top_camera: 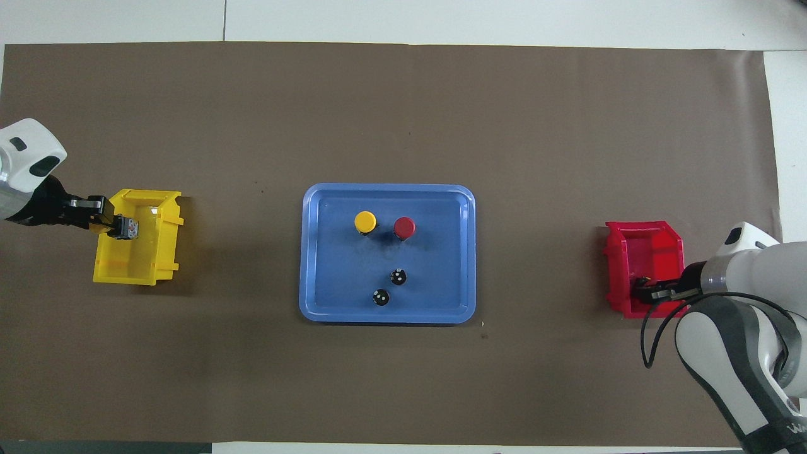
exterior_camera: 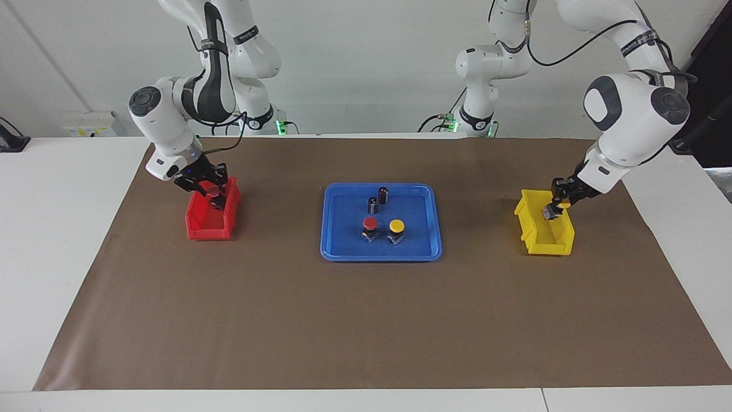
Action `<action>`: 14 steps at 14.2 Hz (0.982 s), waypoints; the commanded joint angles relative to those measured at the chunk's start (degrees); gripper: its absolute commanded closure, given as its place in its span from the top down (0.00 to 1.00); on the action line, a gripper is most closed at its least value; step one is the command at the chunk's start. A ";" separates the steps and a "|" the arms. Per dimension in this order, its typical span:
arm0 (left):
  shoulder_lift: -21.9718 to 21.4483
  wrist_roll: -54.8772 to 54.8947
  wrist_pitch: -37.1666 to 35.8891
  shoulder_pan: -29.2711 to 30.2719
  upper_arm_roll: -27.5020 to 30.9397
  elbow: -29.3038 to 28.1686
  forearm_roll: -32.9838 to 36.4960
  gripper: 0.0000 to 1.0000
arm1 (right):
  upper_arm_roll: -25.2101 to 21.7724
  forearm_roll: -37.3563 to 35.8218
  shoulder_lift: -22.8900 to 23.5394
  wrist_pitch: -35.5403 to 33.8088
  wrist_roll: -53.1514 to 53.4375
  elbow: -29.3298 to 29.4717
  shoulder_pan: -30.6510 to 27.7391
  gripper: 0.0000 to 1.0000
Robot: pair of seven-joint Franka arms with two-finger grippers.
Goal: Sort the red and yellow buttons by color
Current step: 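Carry the yellow button with the left gripper and release it into the yellow bin, then reach the right gripper to the remaining red button and grasp it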
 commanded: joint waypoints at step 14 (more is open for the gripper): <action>-2.69 1.81 16.01 2.07 -0.44 -17.12 1.74 0.02 | 1.63 0.77 17.49 -23.85 34.74 47.48 23.58 0.76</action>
